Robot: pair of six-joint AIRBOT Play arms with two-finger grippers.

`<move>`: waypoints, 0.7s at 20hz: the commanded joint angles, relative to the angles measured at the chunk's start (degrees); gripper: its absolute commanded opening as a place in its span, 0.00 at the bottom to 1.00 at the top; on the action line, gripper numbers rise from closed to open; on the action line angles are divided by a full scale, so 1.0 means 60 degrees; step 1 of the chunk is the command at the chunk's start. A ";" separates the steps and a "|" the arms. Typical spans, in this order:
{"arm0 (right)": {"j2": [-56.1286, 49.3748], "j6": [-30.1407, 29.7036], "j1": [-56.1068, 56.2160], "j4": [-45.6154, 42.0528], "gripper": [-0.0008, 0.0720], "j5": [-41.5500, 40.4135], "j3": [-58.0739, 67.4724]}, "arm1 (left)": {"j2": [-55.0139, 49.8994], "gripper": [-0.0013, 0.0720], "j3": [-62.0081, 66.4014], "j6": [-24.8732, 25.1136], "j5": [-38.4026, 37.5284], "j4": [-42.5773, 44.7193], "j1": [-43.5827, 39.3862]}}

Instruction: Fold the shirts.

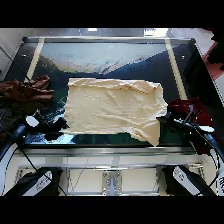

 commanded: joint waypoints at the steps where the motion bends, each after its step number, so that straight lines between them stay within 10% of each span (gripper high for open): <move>1: 0.0007 -0.0007 0.0007 0.0255 0.06 0.0066 0.0007 | -0.0270 0.66 -0.0007 0.0029 0.0335 -0.0131 0.0007; 3: 0.0011 -0.0189 0.0007 0.0568 0.06 0.0080 0.0007 | -0.0506 0.61 -0.0007 0.0113 0.0291 -0.0007 0.0007; 5: 0.0058 -0.0288 0.0007 0.0841 0.06 0.0109 0.0007 | -0.0663 0.04 -0.0004 0.0627 0.0525 -0.0015 0.0007; 9: 0.0892 -0.1111 0.0000 0.1031 0.05 0.0896 0.0197 | -0.0492 0.03 0.0863 0.1781 0.1035 -0.0375 0.0007; 14: 0.3497 -0.0645 0.0000 -0.0579 0.05 0.2069 0.2718 | 0.1552 0.03 0.4539 0.5956 0.1126 -0.2127 0.0007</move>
